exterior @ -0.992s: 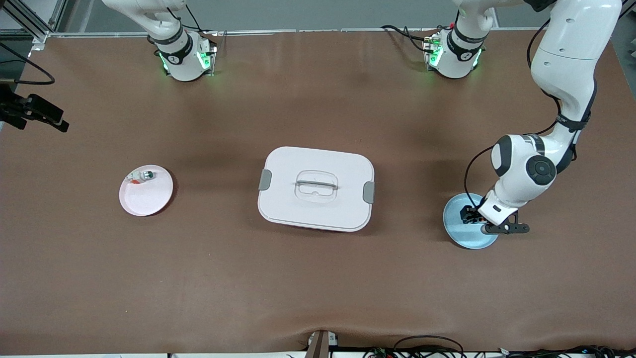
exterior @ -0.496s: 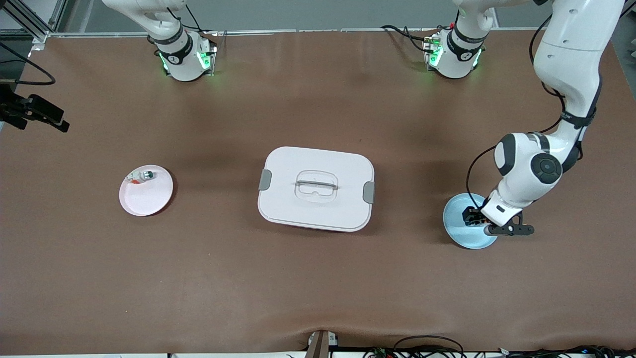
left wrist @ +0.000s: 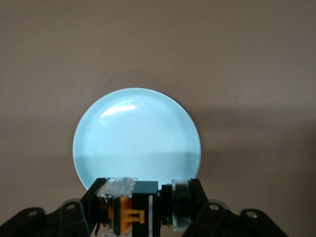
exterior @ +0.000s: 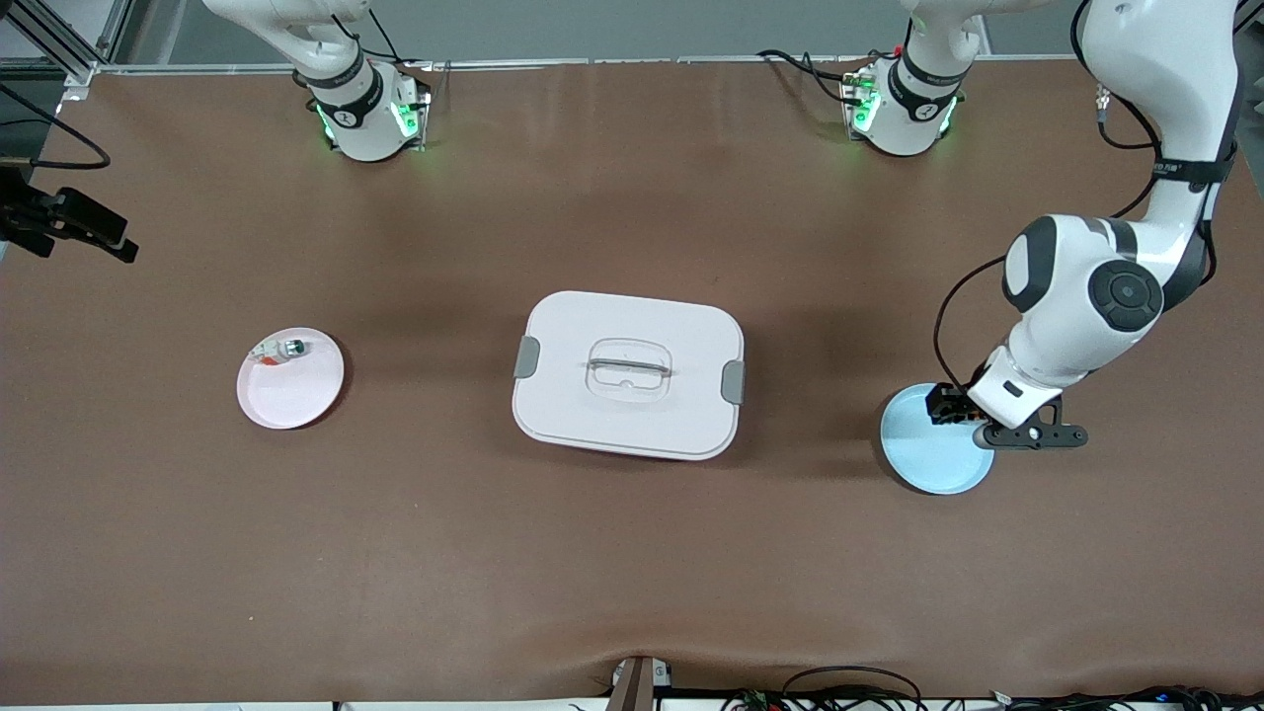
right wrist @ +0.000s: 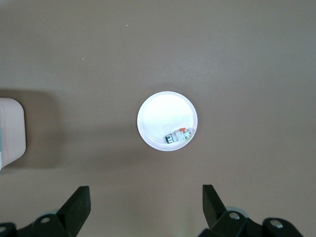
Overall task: Transfer orange switch to right arm and place
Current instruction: 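Carry the switch above the white box while the right gripper approaches, then close the right gripper on the switch held by the left gripper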
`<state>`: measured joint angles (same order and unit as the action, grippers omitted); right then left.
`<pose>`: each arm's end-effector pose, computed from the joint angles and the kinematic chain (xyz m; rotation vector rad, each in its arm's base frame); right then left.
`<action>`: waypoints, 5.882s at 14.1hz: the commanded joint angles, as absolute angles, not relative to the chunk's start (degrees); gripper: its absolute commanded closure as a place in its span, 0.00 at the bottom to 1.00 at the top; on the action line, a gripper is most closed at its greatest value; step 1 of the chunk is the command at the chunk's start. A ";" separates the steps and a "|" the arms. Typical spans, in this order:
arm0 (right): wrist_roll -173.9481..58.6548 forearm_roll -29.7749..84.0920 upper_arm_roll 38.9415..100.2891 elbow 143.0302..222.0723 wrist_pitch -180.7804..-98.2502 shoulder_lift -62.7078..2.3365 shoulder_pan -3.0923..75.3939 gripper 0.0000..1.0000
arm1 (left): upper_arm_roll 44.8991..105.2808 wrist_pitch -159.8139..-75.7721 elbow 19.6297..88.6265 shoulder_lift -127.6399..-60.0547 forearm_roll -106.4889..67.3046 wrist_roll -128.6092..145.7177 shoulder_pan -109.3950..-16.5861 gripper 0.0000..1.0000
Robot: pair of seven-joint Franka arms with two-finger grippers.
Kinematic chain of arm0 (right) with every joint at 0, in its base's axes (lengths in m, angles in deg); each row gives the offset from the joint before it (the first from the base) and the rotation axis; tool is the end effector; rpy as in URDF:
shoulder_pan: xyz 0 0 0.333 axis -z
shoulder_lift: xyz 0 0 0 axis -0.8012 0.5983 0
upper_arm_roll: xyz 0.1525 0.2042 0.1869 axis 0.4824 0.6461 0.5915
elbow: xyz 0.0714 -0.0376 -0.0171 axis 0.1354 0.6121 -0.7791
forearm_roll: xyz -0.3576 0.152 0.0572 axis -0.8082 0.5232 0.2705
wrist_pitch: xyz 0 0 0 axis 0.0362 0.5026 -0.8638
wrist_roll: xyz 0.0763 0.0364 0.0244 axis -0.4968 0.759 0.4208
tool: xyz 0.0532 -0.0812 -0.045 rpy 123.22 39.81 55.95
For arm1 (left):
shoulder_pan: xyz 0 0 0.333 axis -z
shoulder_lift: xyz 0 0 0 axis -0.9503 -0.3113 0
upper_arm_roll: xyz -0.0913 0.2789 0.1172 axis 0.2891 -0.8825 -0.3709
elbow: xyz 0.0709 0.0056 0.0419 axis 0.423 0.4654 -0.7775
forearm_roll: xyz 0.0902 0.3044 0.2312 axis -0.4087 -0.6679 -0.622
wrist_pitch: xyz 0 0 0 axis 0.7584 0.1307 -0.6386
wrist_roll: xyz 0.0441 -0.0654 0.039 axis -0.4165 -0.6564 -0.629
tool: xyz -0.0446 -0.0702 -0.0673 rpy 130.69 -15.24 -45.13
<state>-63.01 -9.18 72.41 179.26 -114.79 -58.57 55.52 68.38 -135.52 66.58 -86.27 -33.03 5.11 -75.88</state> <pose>0.5266 -0.0454 0.6261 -3.1242 0.1432 -0.0006 0.6153 -0.0742 0.3281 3.1217 0.0030 0.1344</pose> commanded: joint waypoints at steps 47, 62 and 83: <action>-69.53 39.17 73.48 201.65 -143.32 -58.84 32.26 0.00 | 79.97 -127.63 27.01 -103.47 -12.50 -110.59 -42.07 1.00; -59.35 45.58 73.48 204.02 -155.55 -54.71 24.34 0.00 | 79.70 -127.63 27.01 -103.38 -12.50 -110.50 -41.98 1.00; -55.56 46.83 73.39 204.12 -156.52 -52.86 22.40 0.23 | 79.44 -128.07 26.66 -103.73 -12.50 -110.50 -42.07 1.00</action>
<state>-57.52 45.20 73.89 203.61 -156.41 -52.38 23.10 79.88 -127.87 28.16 -102.88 -13.48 -109.90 -42.62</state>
